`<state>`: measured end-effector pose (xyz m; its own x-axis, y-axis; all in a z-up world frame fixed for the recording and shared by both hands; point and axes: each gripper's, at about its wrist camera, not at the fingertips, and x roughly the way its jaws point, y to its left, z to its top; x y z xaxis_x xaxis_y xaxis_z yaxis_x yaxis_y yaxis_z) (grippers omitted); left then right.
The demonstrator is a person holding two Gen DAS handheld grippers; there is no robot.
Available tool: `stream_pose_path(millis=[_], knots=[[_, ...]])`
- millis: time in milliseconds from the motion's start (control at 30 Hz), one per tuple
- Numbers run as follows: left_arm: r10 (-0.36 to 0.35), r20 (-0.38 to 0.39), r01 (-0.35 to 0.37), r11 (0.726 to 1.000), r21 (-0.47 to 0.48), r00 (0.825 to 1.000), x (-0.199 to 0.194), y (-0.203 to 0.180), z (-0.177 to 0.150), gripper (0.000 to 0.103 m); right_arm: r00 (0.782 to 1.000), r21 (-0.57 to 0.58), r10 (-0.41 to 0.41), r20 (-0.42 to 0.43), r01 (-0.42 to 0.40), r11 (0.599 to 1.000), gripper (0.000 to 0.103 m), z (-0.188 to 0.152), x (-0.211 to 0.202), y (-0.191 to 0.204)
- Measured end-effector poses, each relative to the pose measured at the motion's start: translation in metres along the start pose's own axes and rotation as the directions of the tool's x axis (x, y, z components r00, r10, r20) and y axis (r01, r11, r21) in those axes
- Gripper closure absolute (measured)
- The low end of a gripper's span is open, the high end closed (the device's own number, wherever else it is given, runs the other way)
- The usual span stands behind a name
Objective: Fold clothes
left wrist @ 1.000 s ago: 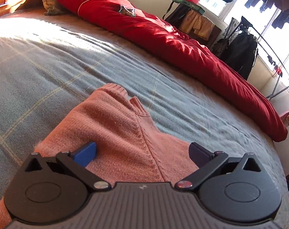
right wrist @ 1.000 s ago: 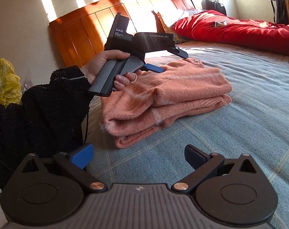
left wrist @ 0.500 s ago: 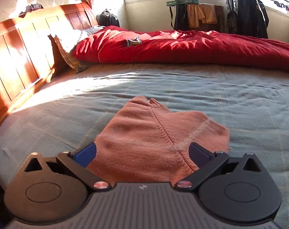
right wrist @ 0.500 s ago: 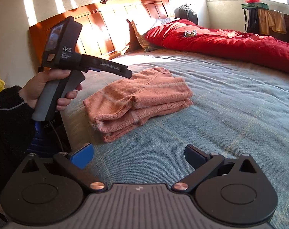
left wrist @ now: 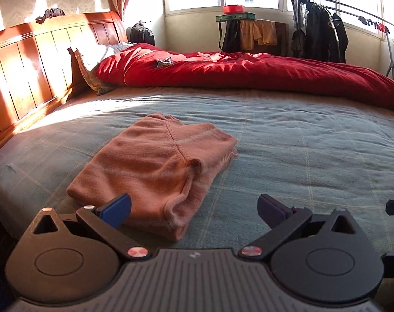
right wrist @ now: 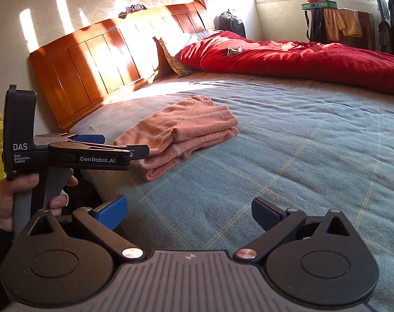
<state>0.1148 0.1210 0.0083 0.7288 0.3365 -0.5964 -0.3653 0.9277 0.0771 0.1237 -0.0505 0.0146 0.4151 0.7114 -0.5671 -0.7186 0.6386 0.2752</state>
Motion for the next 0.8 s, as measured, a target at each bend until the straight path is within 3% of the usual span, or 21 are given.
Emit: stream_pose_path(millis=[100, 333, 733, 800], knots=[[0.008, -0.013, -0.008, 1.000, -0.028, 1.000, -0.011, -0.013, -0.010, 0.000, 1.000, 0.003, -0.023, -0.007, 0.023, 1.000, 0.000, -0.008, -0.007, 0.000], [-0.068, -0.004, 0.067, 0.994, -0.092, 0.998, -0.042, -0.032, -0.028, 0.001, 0.994, 0.005, -0.097, -0.052, 0.097, 0.995, 0.000, -0.025, -0.015, -0.003], [-0.022, -0.019, 0.020, 0.996, -0.083, 1.000, -0.082, -0.041, -0.048, 0.001, 0.991, -0.031, -0.117, -0.071, 0.115, 0.993, 0.000, -0.042, -0.023, 0.018], [0.019, -0.027, -0.021, 0.998, -0.063, 0.999, -0.086, -0.043, -0.051, 0.001, 0.991, -0.037, -0.115, -0.072, 0.112, 0.993, 0.000, -0.045, -0.024, 0.023]])
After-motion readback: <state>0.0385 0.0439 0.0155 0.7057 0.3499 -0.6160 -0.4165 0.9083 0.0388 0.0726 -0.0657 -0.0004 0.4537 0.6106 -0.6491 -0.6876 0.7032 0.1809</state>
